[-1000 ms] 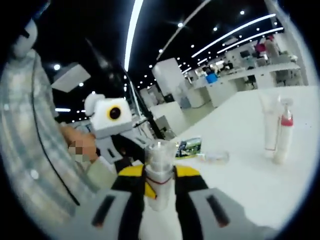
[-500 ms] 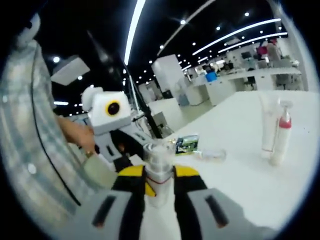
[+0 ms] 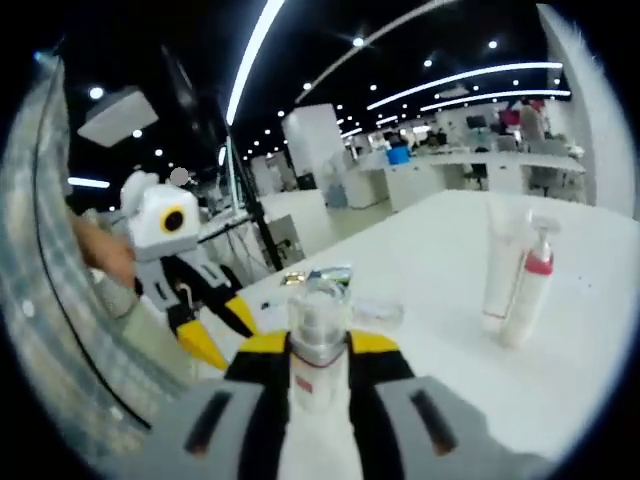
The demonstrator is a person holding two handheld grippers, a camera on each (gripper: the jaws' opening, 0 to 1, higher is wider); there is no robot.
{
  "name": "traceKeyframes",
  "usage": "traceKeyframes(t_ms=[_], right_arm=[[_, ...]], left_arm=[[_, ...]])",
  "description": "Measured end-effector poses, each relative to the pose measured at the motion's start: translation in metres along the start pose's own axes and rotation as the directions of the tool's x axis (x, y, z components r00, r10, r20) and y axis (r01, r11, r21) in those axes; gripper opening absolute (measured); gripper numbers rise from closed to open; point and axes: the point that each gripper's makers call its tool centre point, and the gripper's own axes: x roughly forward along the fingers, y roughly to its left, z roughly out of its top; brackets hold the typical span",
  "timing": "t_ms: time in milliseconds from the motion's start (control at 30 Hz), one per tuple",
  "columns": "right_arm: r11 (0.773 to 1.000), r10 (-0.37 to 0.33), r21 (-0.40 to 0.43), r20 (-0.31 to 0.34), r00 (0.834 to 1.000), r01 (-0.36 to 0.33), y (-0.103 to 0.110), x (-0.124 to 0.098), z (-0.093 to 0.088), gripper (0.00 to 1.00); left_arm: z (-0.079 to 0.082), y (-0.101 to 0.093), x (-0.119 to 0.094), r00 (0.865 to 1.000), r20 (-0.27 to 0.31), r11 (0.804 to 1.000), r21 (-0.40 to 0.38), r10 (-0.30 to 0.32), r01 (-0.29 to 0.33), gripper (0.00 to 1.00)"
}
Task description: Arrange the skincare products in the storage area until every visible bottle or jar stands upright without overlapping.
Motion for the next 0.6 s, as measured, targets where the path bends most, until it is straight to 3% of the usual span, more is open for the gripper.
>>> traceKeyframes(t_ms=[267, 400, 600], right_arm=[[0.992, -0.099, -0.078, 0.013, 0.995, 0.100, -0.038, 0.006, 0.006, 0.19], [0.979, -0.161, -0.122, 0.011, 0.987, 0.161, -0.059, 0.008, 0.006, 0.19], [0.961, -0.245, -0.124, 0.030, 0.969, 0.247, -0.092, 0.008, 0.010, 0.19]], left_arm=[[-0.011, 0.005, -0.013, 1.000, 0.014, 0.998, -0.063, 0.028, -0.027, 0.24], [-0.017, 0.009, -0.020, 0.999, 0.018, 0.996, -0.075, 0.046, -0.045, 0.24], [-0.026, 0.016, -0.033, 0.996, 0.030, 0.991, -0.113, 0.080, -0.076, 0.24]])
